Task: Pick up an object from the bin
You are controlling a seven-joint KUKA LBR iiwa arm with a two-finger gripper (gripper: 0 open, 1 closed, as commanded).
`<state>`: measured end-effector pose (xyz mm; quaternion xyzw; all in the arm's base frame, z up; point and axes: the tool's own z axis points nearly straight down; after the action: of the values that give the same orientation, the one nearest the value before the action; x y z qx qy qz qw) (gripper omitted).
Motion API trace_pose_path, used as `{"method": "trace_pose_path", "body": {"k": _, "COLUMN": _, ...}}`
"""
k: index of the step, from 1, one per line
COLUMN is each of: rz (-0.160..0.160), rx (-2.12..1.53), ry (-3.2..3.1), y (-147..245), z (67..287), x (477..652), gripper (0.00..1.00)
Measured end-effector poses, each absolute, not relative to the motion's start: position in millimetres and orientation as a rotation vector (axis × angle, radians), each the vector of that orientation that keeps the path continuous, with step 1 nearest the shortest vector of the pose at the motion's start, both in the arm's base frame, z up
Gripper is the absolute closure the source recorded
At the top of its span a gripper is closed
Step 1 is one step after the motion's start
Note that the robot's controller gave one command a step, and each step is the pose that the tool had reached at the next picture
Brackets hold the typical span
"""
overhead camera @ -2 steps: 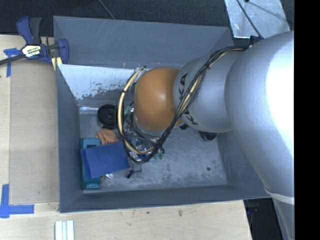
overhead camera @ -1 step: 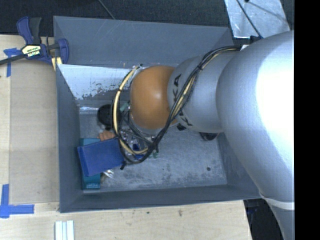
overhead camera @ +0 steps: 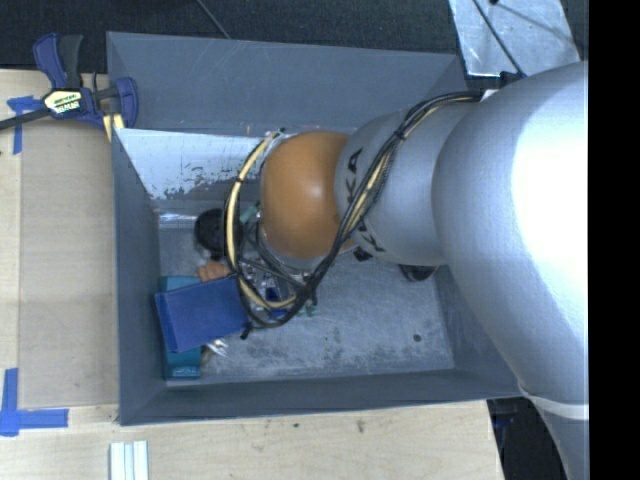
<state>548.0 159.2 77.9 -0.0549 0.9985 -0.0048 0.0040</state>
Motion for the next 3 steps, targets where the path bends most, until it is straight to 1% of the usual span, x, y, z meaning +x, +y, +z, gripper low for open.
{"method": "trace_pose_path", "body": {"k": 1, "rz": -0.013, "rx": -0.170, "ry": 3.129, "y": 159, "z": 80, "x": 547.5, "gripper": 1.00}}
{"method": "trace_pose_path", "body": {"k": 3, "rz": -0.004, "rx": -0.169, "ry": 3.133, "y": 160, "z": 95, "x": 547.2, "gripper": 1.00}}
